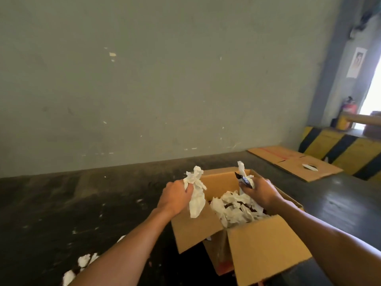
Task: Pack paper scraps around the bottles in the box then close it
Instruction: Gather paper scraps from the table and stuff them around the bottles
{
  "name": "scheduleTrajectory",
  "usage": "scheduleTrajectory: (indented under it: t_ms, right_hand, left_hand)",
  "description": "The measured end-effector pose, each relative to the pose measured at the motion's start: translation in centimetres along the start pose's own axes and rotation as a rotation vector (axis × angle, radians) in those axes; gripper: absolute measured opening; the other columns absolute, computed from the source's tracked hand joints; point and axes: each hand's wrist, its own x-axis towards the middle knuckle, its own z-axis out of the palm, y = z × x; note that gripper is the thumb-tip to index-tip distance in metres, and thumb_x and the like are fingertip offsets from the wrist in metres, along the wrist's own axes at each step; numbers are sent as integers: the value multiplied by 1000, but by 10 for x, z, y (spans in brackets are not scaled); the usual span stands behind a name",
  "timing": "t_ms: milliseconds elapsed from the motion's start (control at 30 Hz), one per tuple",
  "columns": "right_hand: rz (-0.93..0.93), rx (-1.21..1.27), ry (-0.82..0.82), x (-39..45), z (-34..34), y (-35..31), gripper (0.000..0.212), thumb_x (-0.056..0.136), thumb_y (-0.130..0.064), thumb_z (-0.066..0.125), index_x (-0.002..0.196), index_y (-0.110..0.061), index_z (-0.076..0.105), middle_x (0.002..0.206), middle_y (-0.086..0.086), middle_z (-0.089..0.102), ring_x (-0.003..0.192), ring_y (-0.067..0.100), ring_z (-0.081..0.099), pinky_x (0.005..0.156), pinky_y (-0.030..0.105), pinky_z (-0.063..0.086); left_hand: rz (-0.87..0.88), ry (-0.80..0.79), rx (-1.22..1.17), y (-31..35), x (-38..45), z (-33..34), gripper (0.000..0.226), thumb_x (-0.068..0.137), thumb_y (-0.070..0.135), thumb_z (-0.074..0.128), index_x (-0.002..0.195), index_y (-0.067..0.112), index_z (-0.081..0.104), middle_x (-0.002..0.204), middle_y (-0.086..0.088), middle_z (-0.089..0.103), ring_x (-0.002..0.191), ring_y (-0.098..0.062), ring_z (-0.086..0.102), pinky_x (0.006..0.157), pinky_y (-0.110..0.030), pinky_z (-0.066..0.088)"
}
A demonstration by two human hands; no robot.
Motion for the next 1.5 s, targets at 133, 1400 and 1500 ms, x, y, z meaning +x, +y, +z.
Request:
scheduleTrajectory:
  t_ms: [133,1400,1500]
  right_hand:
    - [-63,-88,-210,49,-3,39,24,94,-45,57,85,-23,61,78,1,69,62,11,61,56,23,49]
    - [-49,-384,-1071,217,148,190,62,104,-31,19,150,-27,-23,161,6,-21,149,36,-9,120,49,2]
    - [-191,-454,-1115,217,138,184,60,105,-39,19,150,-33,-20,163,9,-12,149,36,3,119,46,15]
  left_hand:
    - [15,-37,-24,42,37,64,33,101,38,40,89,18,64,82,1,65,71,-10,59,59,-26,42]
    - [-538,-861,404,22,113,275,114,67,89,46,145,45,-25,158,1,-32,147,-33,-21,116,-59,-9]
    - [-553,-873,414,22,113,275,113,66,91,44,144,46,-25,157,1,-33,146,-34,-23,114,-61,-12]
